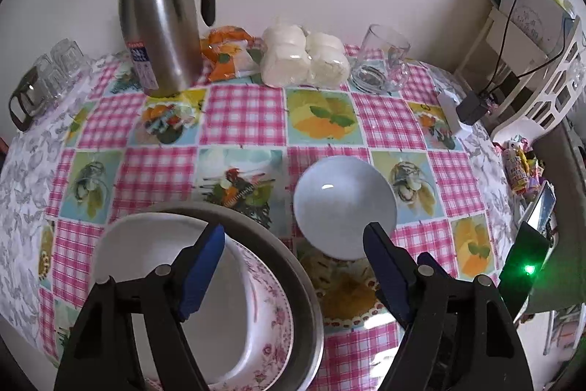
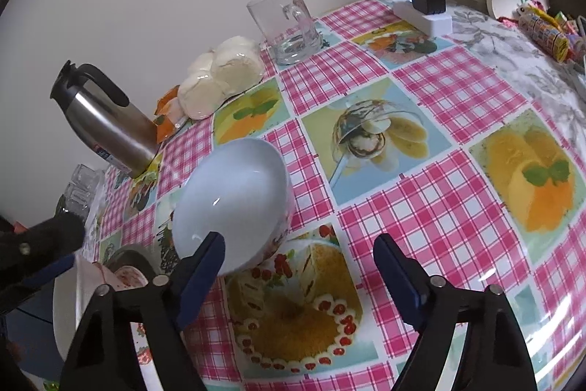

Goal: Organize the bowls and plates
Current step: 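Move both tools toward the small white round bowl, then grasp the small white bowl rim with the left tool while the right tool grasps it too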

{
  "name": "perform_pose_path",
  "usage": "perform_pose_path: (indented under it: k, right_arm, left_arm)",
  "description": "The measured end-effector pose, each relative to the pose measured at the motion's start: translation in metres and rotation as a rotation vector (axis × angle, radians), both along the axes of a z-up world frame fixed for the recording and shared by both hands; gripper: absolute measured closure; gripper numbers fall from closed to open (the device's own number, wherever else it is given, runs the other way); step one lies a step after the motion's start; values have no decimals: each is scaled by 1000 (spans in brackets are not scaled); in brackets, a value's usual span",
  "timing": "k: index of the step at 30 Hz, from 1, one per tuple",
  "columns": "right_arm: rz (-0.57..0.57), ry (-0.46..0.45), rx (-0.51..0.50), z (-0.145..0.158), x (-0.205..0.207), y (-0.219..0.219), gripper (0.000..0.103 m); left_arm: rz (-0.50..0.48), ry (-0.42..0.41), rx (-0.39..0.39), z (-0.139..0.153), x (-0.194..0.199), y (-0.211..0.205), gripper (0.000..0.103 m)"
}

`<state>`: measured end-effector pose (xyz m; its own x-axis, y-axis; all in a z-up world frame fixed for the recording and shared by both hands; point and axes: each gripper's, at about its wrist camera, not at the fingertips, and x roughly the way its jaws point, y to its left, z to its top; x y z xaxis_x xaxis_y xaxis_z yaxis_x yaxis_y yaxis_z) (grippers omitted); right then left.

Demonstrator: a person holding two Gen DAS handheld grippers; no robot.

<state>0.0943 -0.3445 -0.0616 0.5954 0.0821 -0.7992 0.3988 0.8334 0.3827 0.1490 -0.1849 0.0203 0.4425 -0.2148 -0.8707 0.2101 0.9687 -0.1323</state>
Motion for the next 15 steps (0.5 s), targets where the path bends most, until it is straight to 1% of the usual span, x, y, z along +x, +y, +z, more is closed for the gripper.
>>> perform_pose_path:
  k: [4, 7, 9, 10, 11, 15]
  right_arm:
    - [-11, 2, 8, -5, 1, -5, 23]
    - [-10, -1, 18, -9, 3, -8, 23]
    - [-5, -3, 17, -9, 4, -8, 27]
    - [-2, -2, 17, -10, 5, -7, 29]
    - [2, -3, 18, -11, 5, -6, 30]
    - [19, 0, 32, -16, 9, -2, 40]
  left_arm:
    - [-18, -22, -41, 8, 0, -3, 24]
    - [-54, -27, -17, 9, 2, -19, 24]
    - [-82, -15, -14, 6, 6, -32, 25]
    - [-90, 0, -14, 3, 10, -37, 35]
    - [-91, 12, -8, -1, 12, -41, 42]
    - [-83, 55, 73, -21, 28, -58, 43]
